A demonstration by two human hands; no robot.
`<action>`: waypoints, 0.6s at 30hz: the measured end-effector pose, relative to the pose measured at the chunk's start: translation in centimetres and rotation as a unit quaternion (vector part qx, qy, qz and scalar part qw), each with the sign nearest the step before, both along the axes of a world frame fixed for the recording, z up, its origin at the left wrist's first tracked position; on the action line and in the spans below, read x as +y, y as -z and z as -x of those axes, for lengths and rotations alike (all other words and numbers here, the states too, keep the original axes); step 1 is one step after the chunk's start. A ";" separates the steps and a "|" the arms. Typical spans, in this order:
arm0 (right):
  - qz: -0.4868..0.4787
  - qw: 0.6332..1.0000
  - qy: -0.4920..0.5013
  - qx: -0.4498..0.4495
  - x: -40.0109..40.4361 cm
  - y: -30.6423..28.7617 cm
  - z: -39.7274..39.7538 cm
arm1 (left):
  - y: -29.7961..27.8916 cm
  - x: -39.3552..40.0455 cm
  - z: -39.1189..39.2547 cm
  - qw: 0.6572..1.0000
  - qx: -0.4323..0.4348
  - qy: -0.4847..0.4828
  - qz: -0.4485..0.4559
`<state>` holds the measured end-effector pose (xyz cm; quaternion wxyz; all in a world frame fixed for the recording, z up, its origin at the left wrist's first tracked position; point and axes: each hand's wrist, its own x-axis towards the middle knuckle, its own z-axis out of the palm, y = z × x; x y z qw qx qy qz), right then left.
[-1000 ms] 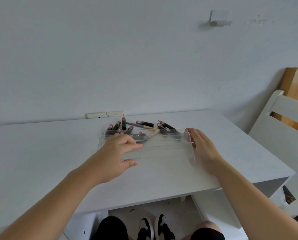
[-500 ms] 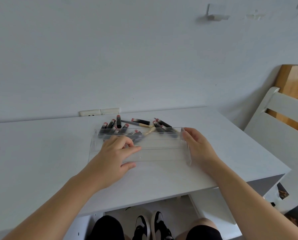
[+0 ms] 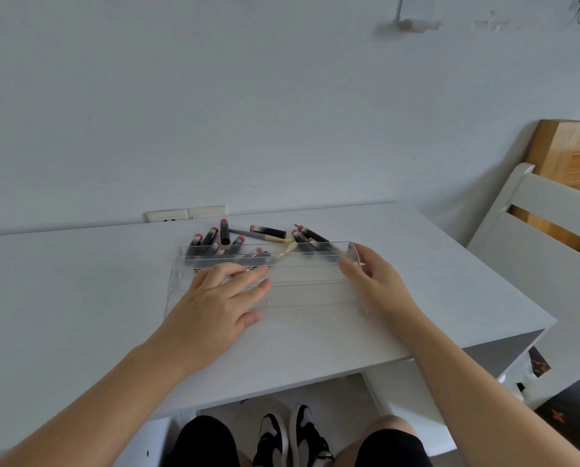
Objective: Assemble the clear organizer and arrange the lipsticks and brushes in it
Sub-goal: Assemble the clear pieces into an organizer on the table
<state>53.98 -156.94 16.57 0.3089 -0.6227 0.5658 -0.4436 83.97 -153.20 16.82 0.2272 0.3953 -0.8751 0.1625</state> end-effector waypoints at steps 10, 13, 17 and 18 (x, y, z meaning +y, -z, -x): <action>-0.002 0.997 -0.020 0.078 -0.1 0.6 0.4 | -0.7 0.7 -1.1 0.997 0.030 -0.069 0.007; 0.000 0.996 -0.014 0.086 -0.1 0.7 0.4 | -1.1 0.8 -3.6 0.968 0.184 -0.173 0.008; -0.003 0.997 -0.012 0.081 -0.1 0.7 0.4 | -0.9 1.3 -6.7 0.870 0.371 -0.269 -0.183; -0.003 0.996 -0.012 0.083 -0.1 0.6 0.4 | -0.6 1.5 -7.0 0.859 0.376 -0.266 -0.224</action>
